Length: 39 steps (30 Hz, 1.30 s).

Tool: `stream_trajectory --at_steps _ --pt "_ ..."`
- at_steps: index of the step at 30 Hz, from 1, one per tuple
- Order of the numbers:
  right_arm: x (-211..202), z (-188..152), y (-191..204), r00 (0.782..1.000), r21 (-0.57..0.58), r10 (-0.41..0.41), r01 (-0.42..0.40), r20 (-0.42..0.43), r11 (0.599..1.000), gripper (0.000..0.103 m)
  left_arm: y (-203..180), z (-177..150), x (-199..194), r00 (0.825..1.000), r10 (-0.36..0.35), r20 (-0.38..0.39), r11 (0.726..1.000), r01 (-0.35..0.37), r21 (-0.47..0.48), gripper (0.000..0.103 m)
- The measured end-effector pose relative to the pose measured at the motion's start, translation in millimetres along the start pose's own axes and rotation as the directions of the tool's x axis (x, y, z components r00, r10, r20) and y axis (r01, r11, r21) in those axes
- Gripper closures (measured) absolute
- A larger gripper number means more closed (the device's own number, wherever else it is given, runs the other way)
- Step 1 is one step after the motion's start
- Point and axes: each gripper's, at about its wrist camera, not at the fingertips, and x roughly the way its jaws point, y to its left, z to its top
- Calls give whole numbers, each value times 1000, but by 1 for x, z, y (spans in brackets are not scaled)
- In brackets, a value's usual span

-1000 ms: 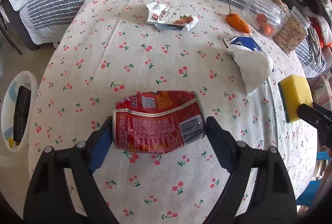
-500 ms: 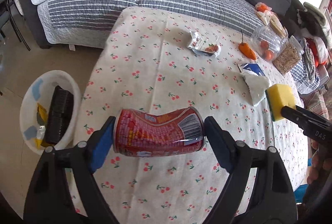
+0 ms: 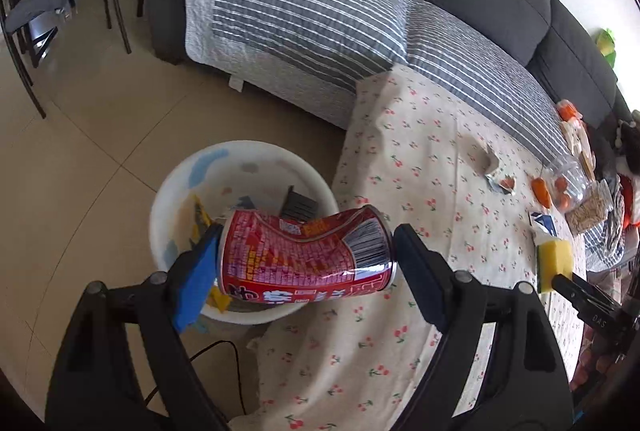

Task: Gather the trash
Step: 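Carry the red can over the white bin and open the left gripper, then carry the yellow sponge over the white bin and open the right gripper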

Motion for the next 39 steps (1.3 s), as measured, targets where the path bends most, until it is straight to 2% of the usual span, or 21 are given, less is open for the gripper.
stream_trajectory --at_steps 6,12,16,20,22,26,31,36,39 --pt "7 3 22 1000 -10 15 -15 -2 1000 36 34 7 23 999 41 -30 998 -42 -50 18" --pt "12 2 39 1000 -21 21 -21 -6 1000 36 50 8 38 993 106 -58 993 -108 -51 18" --pt "12 2 54 1000 -42 22 -22 -1 999 36 56 6 33 992 107 -69 993 -111 -45 12" --pt "9 4 76 999 -49 49 -49 16 998 36 64 1 20 988 141 -67 990 -142 -16 7" --pt "11 5 93 997 -60 71 -70 16 996 36 72 -1 14 984 165 -73 986 -166 -12 3" --pt "19 8 135 994 -107 113 -113 -6 988 36 89 -10 1 976 204 -73 979 -204 9 2" --pt "37 11 201 985 -178 166 -170 -39 969 36 107 -18 -10 958 280 -61 959 -276 67 2" --pt "64 19 255 979 -218 189 -201 -75 955 36 124 -23 -16 943 332 -41 939 -326 107 2" --pt "78 22 278 979 -239 186 -202 -88 950 35 131 -24 -16 941 334 -48 938 -327 114 2"
